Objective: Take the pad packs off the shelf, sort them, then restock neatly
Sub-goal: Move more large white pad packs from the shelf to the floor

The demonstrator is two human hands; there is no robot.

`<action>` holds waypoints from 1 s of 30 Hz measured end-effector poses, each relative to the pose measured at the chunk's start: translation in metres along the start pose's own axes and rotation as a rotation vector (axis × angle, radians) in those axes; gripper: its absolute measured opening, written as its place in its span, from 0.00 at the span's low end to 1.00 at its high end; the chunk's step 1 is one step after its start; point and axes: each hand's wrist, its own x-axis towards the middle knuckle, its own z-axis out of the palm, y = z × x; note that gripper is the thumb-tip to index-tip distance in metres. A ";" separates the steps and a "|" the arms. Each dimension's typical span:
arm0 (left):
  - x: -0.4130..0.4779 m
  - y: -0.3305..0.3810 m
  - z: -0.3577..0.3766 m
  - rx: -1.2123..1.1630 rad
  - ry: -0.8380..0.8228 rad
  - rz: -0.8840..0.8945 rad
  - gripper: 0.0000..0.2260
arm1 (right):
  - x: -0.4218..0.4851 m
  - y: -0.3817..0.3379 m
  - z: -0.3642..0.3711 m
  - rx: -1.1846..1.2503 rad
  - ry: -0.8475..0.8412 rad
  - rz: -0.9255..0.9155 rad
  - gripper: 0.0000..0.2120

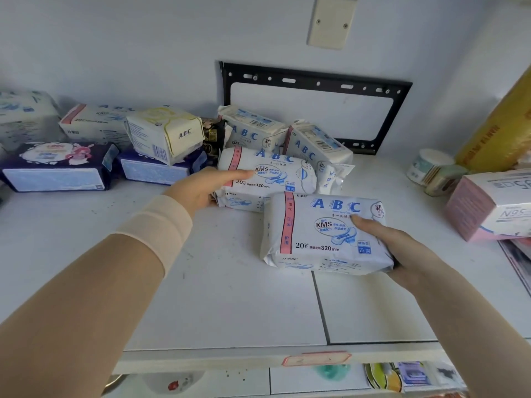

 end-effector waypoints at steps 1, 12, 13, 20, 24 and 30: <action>-0.003 -0.001 0.001 -0.024 -0.016 0.012 0.24 | -0.004 0.002 0.000 0.007 0.000 -0.003 0.23; -0.070 -0.017 -0.006 -0.181 0.107 0.211 0.26 | -0.068 0.030 0.011 0.102 -0.045 -0.104 0.31; -0.078 -0.018 -0.009 -0.193 0.127 0.228 0.24 | -0.075 0.033 0.014 0.109 -0.052 -0.115 0.29; -0.164 -0.032 -0.052 -0.208 0.208 0.336 0.16 | -0.121 0.049 0.038 0.127 -0.135 -0.156 0.20; -0.217 -0.051 -0.067 -0.254 0.262 0.360 0.10 | -0.140 0.061 0.049 0.126 -0.186 -0.160 0.29; -0.287 -0.088 -0.069 -0.311 0.314 0.369 0.07 | -0.174 0.097 0.062 0.092 -0.231 -0.116 0.26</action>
